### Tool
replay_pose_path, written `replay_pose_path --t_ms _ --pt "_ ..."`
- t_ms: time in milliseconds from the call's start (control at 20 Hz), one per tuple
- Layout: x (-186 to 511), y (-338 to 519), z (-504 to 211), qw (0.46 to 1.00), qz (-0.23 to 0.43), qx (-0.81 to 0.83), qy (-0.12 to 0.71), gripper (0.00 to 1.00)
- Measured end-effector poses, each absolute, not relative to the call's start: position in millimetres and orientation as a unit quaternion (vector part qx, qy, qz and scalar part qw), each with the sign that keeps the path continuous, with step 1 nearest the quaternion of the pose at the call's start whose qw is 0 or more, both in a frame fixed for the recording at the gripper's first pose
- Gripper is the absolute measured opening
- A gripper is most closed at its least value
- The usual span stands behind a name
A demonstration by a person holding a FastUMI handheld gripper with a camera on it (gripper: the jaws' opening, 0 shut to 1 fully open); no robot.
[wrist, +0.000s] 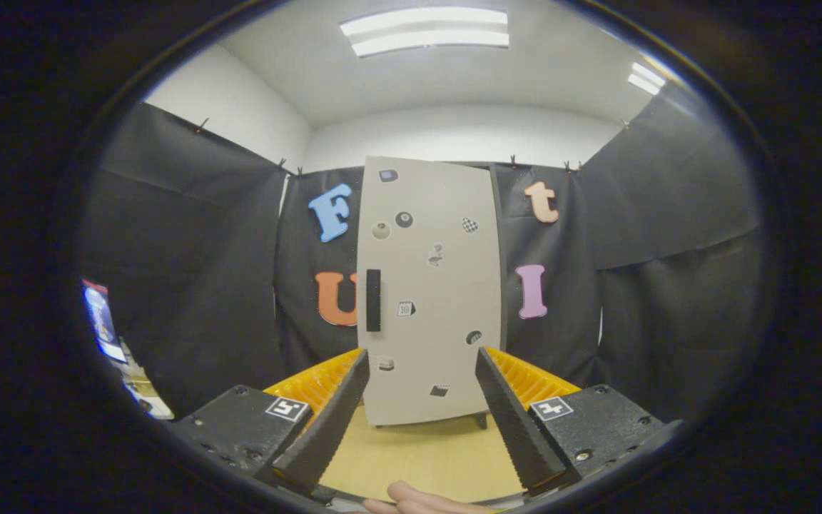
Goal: Open the shoe cabinet door, grab the shoes and put them into the shoe cabinet, then close the shoe cabinet door.
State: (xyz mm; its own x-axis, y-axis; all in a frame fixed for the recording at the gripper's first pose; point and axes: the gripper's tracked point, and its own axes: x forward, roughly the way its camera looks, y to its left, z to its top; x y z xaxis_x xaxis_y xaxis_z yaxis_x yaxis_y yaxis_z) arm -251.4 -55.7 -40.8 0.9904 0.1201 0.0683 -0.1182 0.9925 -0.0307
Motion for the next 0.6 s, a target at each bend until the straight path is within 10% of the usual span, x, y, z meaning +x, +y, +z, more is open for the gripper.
replay_pose_path --t_ms 600 --pt "-264.3 -67.3 -46.2 0.998 0.053 0.005 -0.034 0.98"
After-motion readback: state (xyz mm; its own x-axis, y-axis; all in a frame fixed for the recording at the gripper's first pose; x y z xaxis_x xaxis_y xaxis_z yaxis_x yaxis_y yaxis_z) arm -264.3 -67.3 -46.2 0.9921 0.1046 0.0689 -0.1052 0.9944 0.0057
